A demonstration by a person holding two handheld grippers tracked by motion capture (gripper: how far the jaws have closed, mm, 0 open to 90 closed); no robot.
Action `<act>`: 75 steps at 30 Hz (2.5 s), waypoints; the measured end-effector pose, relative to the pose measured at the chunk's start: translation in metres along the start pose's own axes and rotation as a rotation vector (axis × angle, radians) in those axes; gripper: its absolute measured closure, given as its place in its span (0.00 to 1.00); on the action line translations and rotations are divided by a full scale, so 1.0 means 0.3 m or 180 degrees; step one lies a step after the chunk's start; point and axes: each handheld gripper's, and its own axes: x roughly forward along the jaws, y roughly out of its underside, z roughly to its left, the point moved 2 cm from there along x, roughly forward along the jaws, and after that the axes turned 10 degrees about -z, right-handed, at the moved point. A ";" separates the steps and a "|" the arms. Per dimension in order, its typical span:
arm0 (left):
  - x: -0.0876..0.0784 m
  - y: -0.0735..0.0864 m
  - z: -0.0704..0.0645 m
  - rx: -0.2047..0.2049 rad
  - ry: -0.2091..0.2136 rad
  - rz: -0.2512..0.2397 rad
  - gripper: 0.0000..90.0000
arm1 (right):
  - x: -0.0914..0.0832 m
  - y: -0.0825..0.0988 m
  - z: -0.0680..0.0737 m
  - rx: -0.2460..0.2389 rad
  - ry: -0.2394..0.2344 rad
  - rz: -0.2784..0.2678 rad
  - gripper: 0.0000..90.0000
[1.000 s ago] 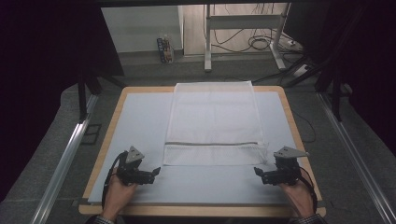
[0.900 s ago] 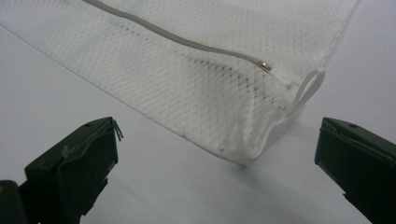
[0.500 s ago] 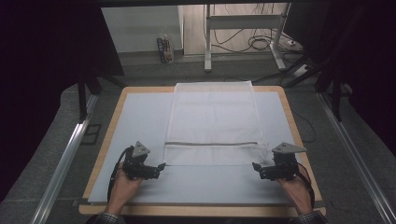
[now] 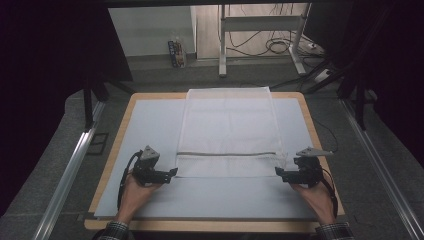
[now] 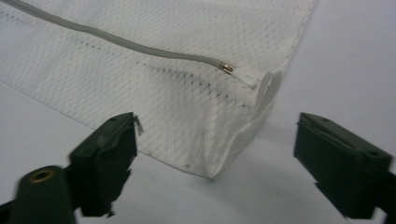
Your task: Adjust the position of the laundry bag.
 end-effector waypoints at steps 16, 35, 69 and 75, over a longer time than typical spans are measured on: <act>0.072 -0.061 0.041 0.0039 -0.0120 -0.0047 0.28 | 0.046 -0.062 -0.049 -0.0068 0.0145 -0.0026 0.45; 0.202 -0.135 0.114 -0.0020 -0.0173 -0.0029 0.49 | 0.188 -0.122 -0.127 -0.0052 0.0292 0.0081 0.66; 0.290 -0.123 0.078 -0.0017 -0.0202 0.0107 0.98 | 0.278 -0.119 -0.100 -0.0341 0.0403 0.0372 0.98; 0.278 -0.121 0.097 -0.0115 -0.0018 0.0110 0.98 | 0.263 -0.119 -0.105 -0.0311 0.0359 0.0349 0.98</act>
